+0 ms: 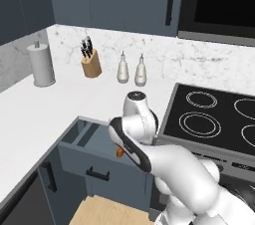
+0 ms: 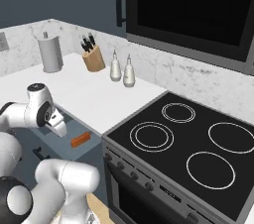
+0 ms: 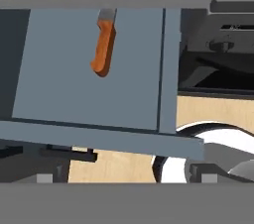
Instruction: Pick up the knife from the drawer and place it on the cutting board. Then place the meat from the plate to the cutting board.
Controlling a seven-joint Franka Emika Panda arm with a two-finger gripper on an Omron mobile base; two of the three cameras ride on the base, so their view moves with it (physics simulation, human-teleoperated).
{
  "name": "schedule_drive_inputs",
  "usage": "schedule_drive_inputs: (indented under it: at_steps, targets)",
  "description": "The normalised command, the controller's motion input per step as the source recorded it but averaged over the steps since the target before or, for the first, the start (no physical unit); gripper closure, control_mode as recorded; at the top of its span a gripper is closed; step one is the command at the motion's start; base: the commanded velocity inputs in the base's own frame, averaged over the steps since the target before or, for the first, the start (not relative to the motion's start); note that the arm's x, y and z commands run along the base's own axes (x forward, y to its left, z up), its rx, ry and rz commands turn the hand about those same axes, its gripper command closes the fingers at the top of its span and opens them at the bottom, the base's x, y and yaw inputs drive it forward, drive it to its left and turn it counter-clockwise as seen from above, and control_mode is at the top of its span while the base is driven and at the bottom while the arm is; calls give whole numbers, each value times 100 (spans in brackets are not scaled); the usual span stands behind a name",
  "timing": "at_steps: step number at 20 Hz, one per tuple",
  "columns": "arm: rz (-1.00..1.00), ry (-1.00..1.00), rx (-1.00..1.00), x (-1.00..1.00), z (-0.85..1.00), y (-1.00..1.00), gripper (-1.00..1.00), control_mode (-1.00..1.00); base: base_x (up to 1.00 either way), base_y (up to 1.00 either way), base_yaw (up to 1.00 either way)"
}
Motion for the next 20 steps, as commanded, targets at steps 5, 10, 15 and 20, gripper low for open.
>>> schedule_drive_inputs:
  at_steps: [5, 10, 15, 20]
  targets:
    - [0, 9, 0, 56, -52, 41, -100, -100, 0, 0, 0]
    - [0, 7, 0, 52, -59, 36, -100, -100, 0, 0, 0]
    - [0, 6, -1, 51, -57, 25, -100, -100, 0, 0, 0]
    - [0, 6, -9, 31, -79, 40, -100, -100, 0, 0, 0]
